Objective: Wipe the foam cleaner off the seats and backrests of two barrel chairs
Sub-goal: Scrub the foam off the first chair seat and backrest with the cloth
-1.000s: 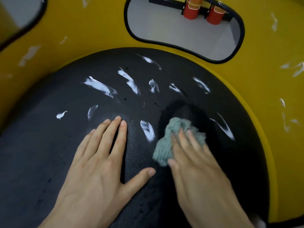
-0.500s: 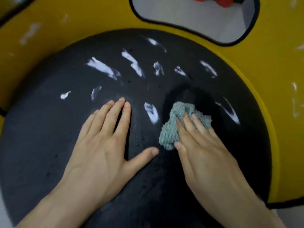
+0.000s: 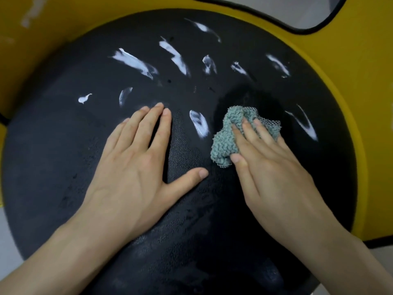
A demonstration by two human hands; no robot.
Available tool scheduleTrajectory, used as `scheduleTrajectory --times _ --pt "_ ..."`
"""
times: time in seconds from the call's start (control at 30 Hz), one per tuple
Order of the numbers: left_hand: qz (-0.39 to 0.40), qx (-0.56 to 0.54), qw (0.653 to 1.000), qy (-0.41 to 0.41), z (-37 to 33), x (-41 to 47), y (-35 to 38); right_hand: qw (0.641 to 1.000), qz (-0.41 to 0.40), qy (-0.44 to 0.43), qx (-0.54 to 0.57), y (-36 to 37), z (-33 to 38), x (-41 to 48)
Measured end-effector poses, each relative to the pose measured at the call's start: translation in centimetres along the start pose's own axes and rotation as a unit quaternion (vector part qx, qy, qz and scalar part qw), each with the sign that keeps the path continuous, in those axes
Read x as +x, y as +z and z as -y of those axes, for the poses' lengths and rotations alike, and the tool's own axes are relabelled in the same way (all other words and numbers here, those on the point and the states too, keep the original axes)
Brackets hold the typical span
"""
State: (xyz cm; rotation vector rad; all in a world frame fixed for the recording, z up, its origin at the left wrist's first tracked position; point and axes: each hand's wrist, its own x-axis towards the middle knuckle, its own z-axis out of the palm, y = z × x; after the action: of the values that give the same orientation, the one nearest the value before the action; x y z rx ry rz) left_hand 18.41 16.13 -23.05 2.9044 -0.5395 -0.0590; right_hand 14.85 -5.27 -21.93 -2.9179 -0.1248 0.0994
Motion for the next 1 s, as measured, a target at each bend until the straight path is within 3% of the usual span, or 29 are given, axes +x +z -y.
scheduleTrajectory --times 0.23,0.4,0.63,0.8,1.0 --pt "0.000 0.000 1.000 0.002 0.0 0.0 0.0 0.997 -0.024 0.077 -0.022 -0.3 0.0 2.1" --pt "-0.002 -0.002 1.000 0.006 0.0 0.1 0.0 1.000 -0.003 0.022 -0.013 -0.4 0.8 2.1" --pt "0.005 -0.004 1.000 0.004 0.0 0.0 -0.1 0.997 -0.031 0.062 -0.030 0.0 -0.7 1.4" --pt "0.003 -0.007 1.000 0.005 0.0 0.0 0.0 1.000 -0.013 -0.011 -0.020 0.1 0.2 2.5" --pt "0.006 -0.013 1.000 0.009 0.1 0.0 -0.1 0.998 -0.040 0.044 -0.022 -0.2 -1.5 3.9"
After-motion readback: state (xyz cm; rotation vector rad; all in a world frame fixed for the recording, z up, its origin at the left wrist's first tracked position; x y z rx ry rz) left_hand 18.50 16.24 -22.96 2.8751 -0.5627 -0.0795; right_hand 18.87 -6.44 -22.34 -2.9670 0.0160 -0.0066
